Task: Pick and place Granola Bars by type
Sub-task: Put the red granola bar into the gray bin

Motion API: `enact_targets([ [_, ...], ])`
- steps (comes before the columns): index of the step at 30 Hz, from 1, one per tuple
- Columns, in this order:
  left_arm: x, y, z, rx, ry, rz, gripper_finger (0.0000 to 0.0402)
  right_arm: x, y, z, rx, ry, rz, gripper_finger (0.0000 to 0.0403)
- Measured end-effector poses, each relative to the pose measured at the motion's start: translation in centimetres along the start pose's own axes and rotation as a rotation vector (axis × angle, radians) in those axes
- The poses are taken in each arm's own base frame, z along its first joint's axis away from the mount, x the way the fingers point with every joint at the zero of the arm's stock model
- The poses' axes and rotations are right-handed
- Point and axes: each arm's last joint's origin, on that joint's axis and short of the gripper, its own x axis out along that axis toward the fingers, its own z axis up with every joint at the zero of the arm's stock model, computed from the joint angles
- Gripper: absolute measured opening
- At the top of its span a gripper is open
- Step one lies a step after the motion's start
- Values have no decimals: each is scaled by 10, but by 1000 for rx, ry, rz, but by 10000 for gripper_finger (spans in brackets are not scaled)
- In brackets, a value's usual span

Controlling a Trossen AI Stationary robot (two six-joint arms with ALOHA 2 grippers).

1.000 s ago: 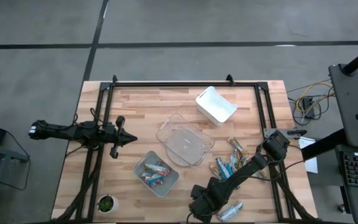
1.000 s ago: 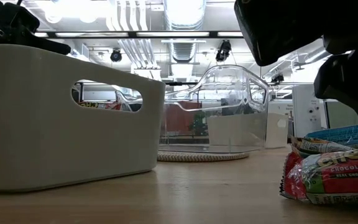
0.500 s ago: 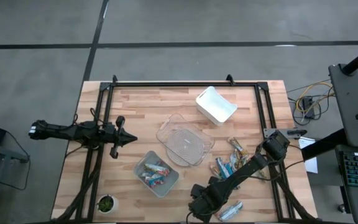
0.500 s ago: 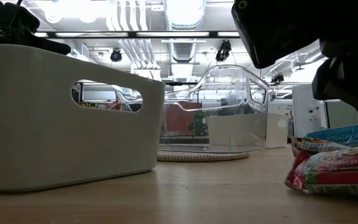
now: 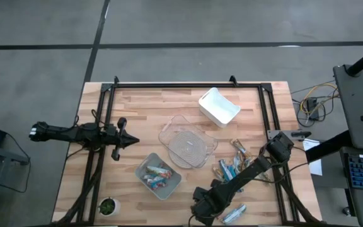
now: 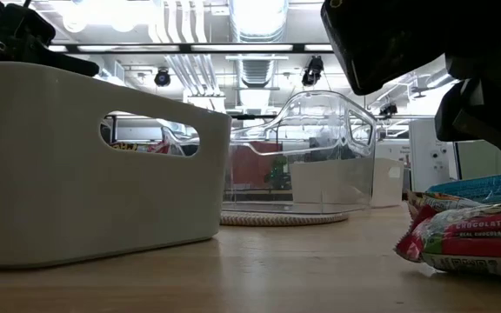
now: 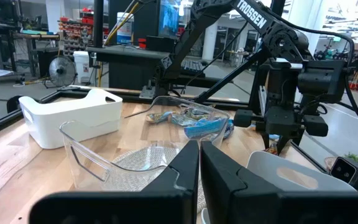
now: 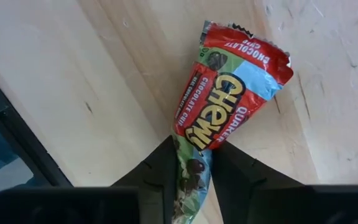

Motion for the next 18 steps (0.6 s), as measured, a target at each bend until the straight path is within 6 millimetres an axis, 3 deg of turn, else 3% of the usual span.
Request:
enact_targets([
  [18,0,0,0,0,0,0,0,-26,0,4,-60,-59,58,68],
])
